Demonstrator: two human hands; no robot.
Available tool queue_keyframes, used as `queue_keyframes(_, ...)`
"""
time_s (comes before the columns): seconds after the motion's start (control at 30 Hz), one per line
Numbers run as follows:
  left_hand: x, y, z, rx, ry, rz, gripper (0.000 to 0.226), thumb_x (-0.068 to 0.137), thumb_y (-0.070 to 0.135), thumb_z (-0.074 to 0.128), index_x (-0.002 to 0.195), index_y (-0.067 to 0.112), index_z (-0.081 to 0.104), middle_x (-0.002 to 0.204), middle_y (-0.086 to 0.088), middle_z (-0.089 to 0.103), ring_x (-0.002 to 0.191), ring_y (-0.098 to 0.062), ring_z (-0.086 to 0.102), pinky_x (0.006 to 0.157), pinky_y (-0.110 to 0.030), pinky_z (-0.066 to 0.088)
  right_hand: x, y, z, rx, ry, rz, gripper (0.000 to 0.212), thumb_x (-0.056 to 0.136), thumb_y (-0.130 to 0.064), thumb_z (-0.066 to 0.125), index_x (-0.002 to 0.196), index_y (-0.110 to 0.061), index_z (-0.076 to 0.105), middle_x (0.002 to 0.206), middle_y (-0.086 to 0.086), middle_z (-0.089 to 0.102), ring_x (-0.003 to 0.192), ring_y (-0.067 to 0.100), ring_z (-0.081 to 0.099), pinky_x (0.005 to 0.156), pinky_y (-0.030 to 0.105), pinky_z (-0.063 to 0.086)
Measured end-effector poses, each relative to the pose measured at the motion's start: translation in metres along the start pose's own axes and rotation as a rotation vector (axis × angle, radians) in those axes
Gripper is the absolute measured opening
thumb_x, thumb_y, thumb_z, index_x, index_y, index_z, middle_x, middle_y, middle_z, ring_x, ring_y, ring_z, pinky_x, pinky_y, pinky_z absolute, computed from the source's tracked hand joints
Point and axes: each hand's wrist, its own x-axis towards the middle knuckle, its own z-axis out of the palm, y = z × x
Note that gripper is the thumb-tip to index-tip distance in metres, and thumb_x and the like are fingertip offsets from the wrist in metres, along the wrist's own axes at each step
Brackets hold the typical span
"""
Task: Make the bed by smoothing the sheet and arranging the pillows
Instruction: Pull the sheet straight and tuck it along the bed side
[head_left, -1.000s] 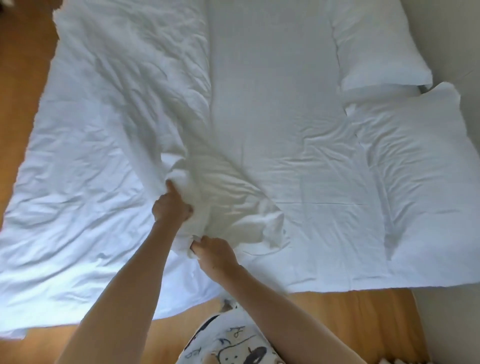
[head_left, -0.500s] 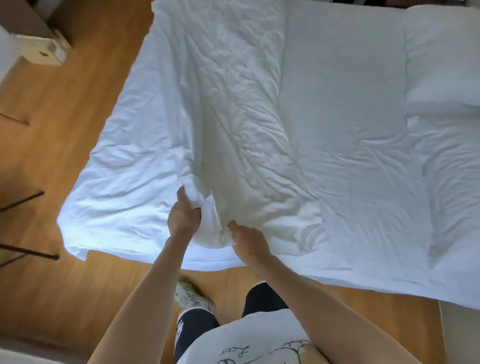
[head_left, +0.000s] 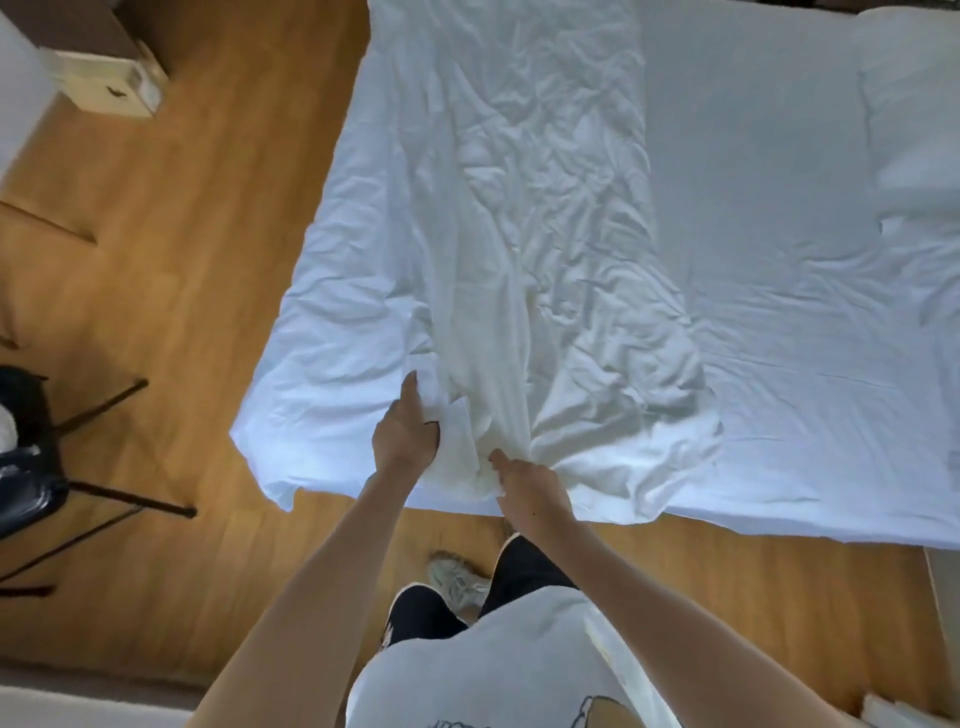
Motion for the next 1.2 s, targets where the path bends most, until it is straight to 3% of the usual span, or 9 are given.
queue_keyframes(0.17, 0.029, -0.048, -0.024, 0.025, -0.066, 0.03, 0.072, 0.089, 0.021, 0.051, 0.149, 0.029, 0.013, 0.115, -0.005, 0.061, 0.099, -0.028, 0.059, 0.07, -0.033, 0.043, 0.027, -0.048, 0.012, -0.016, -0.038, 0.008, 0.051, 0.091, -0.026, 0.053, 0.141, -0.023, 0.038, 0.112, 0.01, 0.066, 0.1, 0.036, 0.064, 0.085, 0.041, 0.053)
queue_keyframes(0.27, 0.05, -0.08, -0.041, 0.034, -0.085, 0.038, 0.072, 0.089, 0.022, 0.05, 0.149, 0.032, 0.013, 0.114, -0.005, 0.061, 0.098, -0.028, 0.059, 0.075, -0.037, 0.048, 0.048, -0.083, 0.021, 0.029, -0.016, -0.009, 0.045, 0.089, -0.035, 0.056, 0.13, -0.024, 0.044, 0.101, 0.009, 0.068, 0.092, 0.036, 0.065, 0.079, 0.04, 0.054)
queue_keyframes(0.47, 0.097, -0.139, -0.089, 0.048, -0.13, 0.011, 0.076, 0.089, 0.019, 0.049, 0.151, 0.031, 0.007, 0.108, -0.003, 0.062, 0.086, -0.02, 0.056, 0.072, -0.034, 0.048, 0.107, -0.156, 0.039, 0.073, -0.091, -0.025, 0.041, 0.084, -0.03, 0.061, 0.122, -0.022, 0.047, 0.089, 0.007, 0.068, 0.082, 0.033, 0.066, 0.072, 0.035, 0.052)
queue_keyframes(0.67, 0.142, -0.175, -0.147, 0.083, -0.162, 0.049, 0.077, 0.089, 0.016, 0.049, 0.152, 0.029, 0.006, 0.116, -0.001, 0.059, 0.08, -0.014, 0.05, 0.057, -0.023, 0.032, 0.158, -0.221, 0.041, 0.137, -0.107, 0.003, 0.044, 0.088, -0.021, 0.049, 0.132, -0.022, 0.047, 0.099, 0.008, 0.068, 0.091, 0.033, 0.064, 0.073, 0.032, 0.045)
queue_keyframes(0.87, 0.173, -0.203, -0.176, 0.08, -0.227, 0.151, 0.075, 0.084, 0.013, 0.049, 0.15, 0.027, 0.015, 0.108, -0.003, 0.06, 0.086, -0.02, 0.057, 0.062, -0.029, 0.042, 0.181, -0.266, 0.045, 0.131, -0.082, 0.108, 0.043, 0.088, -0.017, 0.047, 0.13, -0.025, 0.047, 0.096, 0.01, 0.067, 0.088, 0.035, 0.064, 0.064, 0.03, 0.034)
queue_keyframes(1.0, 0.195, -0.228, -0.192, 0.03, -0.22, 0.313, 0.071, 0.085, 0.013, 0.053, 0.149, 0.023, 0.025, 0.096, -0.001, 0.062, 0.076, -0.016, 0.055, 0.059, -0.028, 0.04, 0.193, -0.305, 0.055, 0.164, -0.092, 0.261, 0.044, 0.086, -0.015, 0.048, 0.128, -0.028, 0.045, 0.099, 0.01, 0.066, 0.092, 0.035, 0.063, 0.069, 0.034, 0.043)
queue_keyframes(1.2, 0.23, -0.283, -0.263, -0.125, -0.315, 0.384, 0.061, 0.09, 0.011, 0.055, 0.144, 0.029, 0.033, 0.111, 0.019, 0.054, 0.094, -0.006, 0.054, 0.076, -0.022, 0.041, 0.211, -0.403, 0.063, 0.31, 0.08, 0.383, 0.037, 0.083, -0.016, 0.049, 0.119, -0.023, 0.053, 0.09, 0.007, 0.067, 0.088, 0.035, 0.064, 0.067, 0.035, 0.047)
